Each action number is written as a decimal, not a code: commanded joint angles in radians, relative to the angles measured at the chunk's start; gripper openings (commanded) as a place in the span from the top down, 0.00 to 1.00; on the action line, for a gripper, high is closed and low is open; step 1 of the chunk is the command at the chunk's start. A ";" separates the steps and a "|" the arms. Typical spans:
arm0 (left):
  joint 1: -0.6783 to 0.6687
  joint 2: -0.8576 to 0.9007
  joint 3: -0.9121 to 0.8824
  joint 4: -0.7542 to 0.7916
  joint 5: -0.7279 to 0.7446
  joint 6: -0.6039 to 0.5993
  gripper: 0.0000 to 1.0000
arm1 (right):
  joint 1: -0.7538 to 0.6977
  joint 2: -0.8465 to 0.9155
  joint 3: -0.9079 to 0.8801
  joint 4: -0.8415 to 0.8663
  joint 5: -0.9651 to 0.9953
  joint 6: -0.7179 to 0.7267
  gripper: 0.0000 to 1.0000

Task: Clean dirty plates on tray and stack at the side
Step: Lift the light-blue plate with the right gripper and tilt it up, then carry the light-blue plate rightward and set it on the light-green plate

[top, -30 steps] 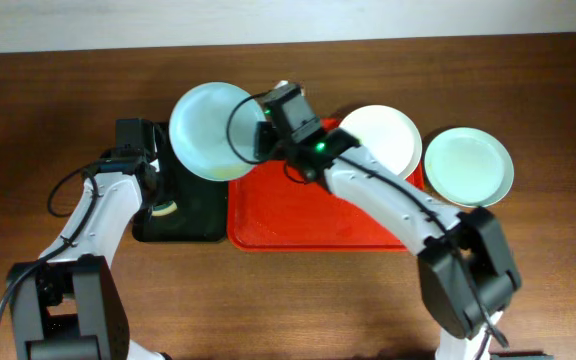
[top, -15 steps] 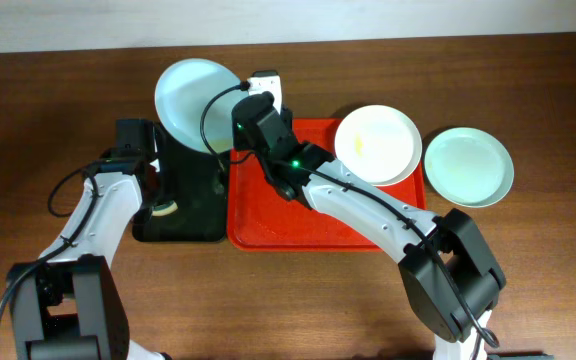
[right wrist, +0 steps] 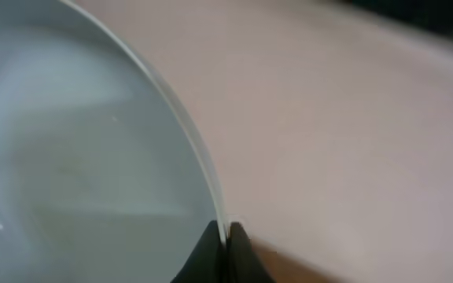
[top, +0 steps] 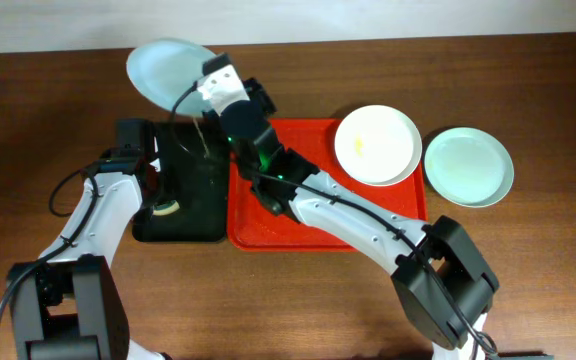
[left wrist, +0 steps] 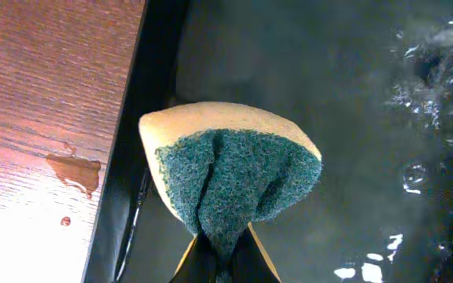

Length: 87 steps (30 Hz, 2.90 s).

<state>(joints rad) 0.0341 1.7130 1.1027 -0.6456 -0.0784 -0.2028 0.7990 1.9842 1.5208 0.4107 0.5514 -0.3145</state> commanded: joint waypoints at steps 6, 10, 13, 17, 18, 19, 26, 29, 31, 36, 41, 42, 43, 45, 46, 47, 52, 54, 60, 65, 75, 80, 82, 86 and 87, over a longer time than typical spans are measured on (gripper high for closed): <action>0.002 0.009 -0.007 0.002 0.012 -0.010 0.99 | 0.060 0.003 0.019 0.326 0.068 -0.468 0.96; 0.002 0.009 -0.007 0.002 0.012 -0.010 0.99 | 0.080 0.003 0.019 0.453 0.075 -0.573 0.96; 0.002 0.009 -0.007 0.002 0.012 -0.009 0.99 | 0.090 0.003 0.019 0.505 0.075 -0.623 0.96; 0.002 0.009 -0.007 0.002 0.012 -0.010 0.99 | 0.092 0.003 0.019 0.506 0.075 -0.624 0.96; 0.002 0.009 -0.007 0.002 0.012 -0.010 0.98 | 0.092 0.003 0.019 0.506 0.075 -0.624 0.96; 0.001 0.009 -0.007 0.002 0.012 -0.010 0.99 | 0.092 0.003 0.019 0.506 0.075 -0.624 0.96; 0.001 0.009 -0.007 0.002 0.012 -0.010 0.99 | 0.092 0.003 0.019 0.502 0.099 -0.624 0.96; 0.001 0.009 -0.007 0.003 0.013 -0.009 0.99 | 0.085 0.003 0.019 0.463 0.169 -0.515 0.96; 0.002 0.009 -0.007 0.010 0.039 -0.008 1.00 | 0.073 0.003 0.019 0.383 0.225 -0.396 0.96; -0.002 0.009 -0.007 0.022 0.102 0.026 1.00 | 0.010 0.003 0.019 0.065 0.207 0.033 0.96; -0.002 0.009 -0.007 0.025 0.102 0.026 1.00 | -0.042 -0.016 0.019 -0.168 -0.037 0.357 0.96; -0.002 0.009 -0.007 0.025 0.102 0.026 1.00 | -0.055 -0.028 0.019 -0.200 -0.091 0.411 0.96; -0.002 0.009 -0.007 0.025 0.102 0.029 1.00 | -0.071 -0.039 0.019 -0.222 -0.131 0.456 0.96; -0.007 0.009 -0.007 0.029 0.103 0.072 1.00 | -0.108 -0.068 0.019 -0.263 -0.188 0.524 0.96; -0.014 0.009 -0.007 0.034 0.106 0.090 1.00 | -0.128 -0.087 0.019 -0.296 -0.211 0.550 0.96; -0.021 0.009 -0.007 0.038 0.114 0.103 1.00 | -0.146 -0.106 0.019 -0.331 -0.229 0.571 0.96; -0.068 0.009 -0.007 0.056 0.132 0.130 1.00 | -0.266 -0.232 0.019 -0.621 -0.333 0.638 0.96; -0.082 0.009 -0.007 0.062 0.132 0.130 1.00 | -0.330 -0.274 0.019 -0.744 -0.335 0.638 0.96; -0.100 0.009 -0.007 0.062 0.131 0.130 0.99 | -0.632 -0.356 0.019 -1.083 -0.400 0.676 0.96; -0.100 0.009 -0.007 0.061 0.132 0.130 0.99 | -0.943 -0.356 0.018 -1.308 -0.597 0.675 0.96; -0.100 0.009 -0.007 0.061 0.132 0.130 0.99 | -1.353 -0.356 -0.064 -1.437 -0.593 0.675 0.96; -0.100 0.009 -0.007 0.062 0.132 0.130 0.99 | -1.395 -0.354 -0.226 -1.293 -0.601 0.676 0.96; -0.100 0.009 -0.007 0.061 0.132 0.130 0.99 | -1.384 -0.355 -0.280 -1.229 -0.605 0.676 0.96; -0.100 0.009 -0.007 0.061 0.132 0.130 0.99 | -1.381 -0.354 -0.328 -1.169 -0.612 0.698 0.90; -0.100 0.009 -0.007 0.061 0.132 0.130 0.99 | -1.380 -0.354 -0.330 -1.167 -0.624 0.698 0.74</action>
<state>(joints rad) -0.0628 1.7130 1.1004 -0.5858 0.0425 -0.0929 -0.5873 1.6485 1.2057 -0.7689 -0.0433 0.3630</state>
